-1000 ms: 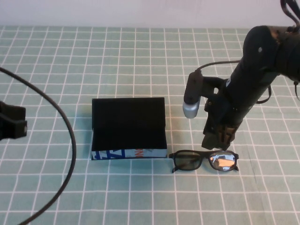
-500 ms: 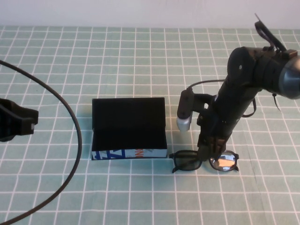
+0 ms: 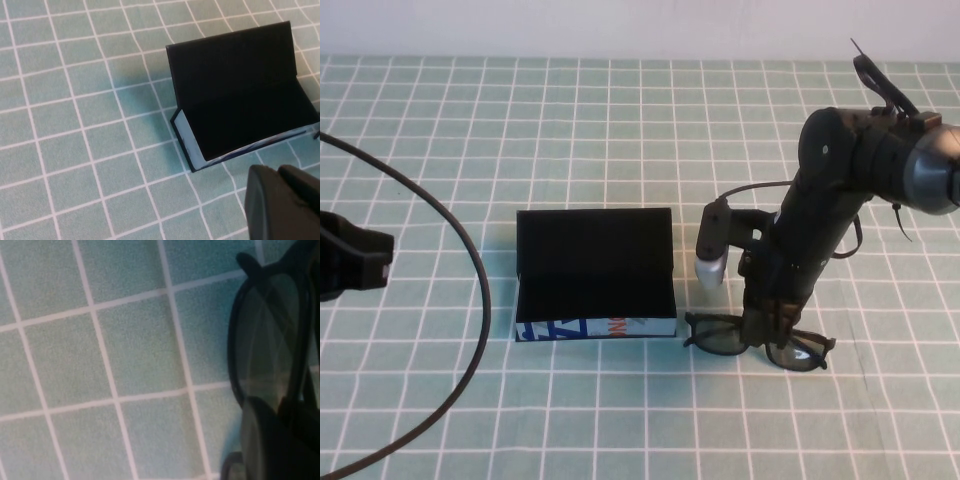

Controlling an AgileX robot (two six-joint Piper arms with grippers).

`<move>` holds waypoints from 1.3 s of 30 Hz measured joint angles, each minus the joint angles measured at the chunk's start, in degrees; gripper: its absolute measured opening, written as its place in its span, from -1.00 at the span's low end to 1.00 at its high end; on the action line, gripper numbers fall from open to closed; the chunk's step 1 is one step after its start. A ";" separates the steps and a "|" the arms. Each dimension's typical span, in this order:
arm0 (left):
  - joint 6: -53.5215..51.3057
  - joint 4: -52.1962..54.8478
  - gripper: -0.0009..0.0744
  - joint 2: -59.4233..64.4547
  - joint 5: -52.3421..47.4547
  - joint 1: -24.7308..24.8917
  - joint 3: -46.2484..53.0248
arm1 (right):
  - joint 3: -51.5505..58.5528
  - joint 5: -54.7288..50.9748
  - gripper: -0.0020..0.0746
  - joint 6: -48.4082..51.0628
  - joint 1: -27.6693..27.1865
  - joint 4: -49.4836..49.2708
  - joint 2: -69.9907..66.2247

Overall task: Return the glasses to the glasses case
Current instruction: Pick up the glasses from the table, then place the glasses in the glasses case

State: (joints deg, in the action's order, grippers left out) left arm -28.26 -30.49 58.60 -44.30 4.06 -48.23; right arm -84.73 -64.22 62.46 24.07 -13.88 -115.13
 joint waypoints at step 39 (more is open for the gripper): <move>0.86 3.50 -0.97 -0.72 0.75 0.00 0.00 | -32.57 -6.49 -0.90 -6.99 13.44 -0.82 -10.75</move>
State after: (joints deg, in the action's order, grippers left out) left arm -27.40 -26.99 57.88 -43.55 4.06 -48.23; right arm -117.30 -70.70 55.47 37.51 -14.70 -125.88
